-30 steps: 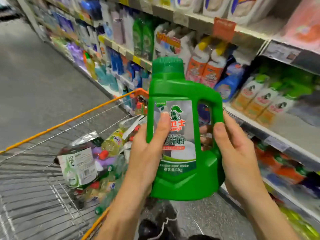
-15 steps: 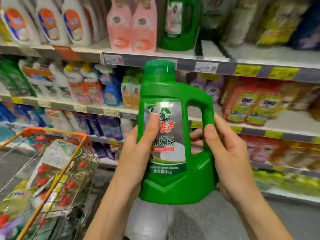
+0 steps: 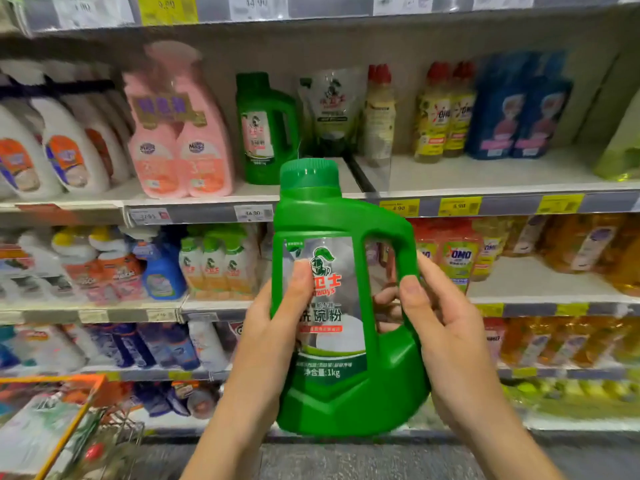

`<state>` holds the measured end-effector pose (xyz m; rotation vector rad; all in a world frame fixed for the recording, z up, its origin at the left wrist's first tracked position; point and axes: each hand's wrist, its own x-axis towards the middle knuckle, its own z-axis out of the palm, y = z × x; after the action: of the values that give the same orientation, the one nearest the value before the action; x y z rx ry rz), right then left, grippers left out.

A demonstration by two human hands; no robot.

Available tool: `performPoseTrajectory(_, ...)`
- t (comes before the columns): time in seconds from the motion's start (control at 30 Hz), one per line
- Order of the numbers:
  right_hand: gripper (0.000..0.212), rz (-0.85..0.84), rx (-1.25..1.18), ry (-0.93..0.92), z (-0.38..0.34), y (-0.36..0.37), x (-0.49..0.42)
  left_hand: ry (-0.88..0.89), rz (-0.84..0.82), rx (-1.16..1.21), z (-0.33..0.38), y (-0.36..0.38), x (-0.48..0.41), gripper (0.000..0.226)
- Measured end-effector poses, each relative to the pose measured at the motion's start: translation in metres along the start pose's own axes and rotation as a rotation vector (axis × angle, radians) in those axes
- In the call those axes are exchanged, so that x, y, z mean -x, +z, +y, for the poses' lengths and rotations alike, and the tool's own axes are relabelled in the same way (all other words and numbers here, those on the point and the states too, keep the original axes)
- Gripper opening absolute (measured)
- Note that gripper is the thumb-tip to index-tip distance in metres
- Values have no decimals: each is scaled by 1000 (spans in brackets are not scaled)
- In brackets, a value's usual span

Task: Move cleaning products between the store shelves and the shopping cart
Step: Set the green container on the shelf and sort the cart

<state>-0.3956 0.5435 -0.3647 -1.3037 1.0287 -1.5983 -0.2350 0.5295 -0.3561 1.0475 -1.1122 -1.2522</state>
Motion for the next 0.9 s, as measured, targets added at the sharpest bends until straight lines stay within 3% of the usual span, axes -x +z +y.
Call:
performPoseTrajectory(0.27, 34, -56, -23, -60, 26, 65, -83, 91, 31, 3, 21, -49, -84, 46)
performPoseTrajectory(0.4, 31, -50, -22, -80, 44, 107, -140, 122, 46, -19, 27, -86, -148, 56)
performPoseTrajectory(0.57, 34, -44, 2, -149, 51, 143, -206, 226, 7, -74, 36, -114, -223, 52)
performPoseTrajectory(0.9, 34, -157, 90, -284, 33, 150, -303, 346, -20, -67, 62, -111, -317, 51)
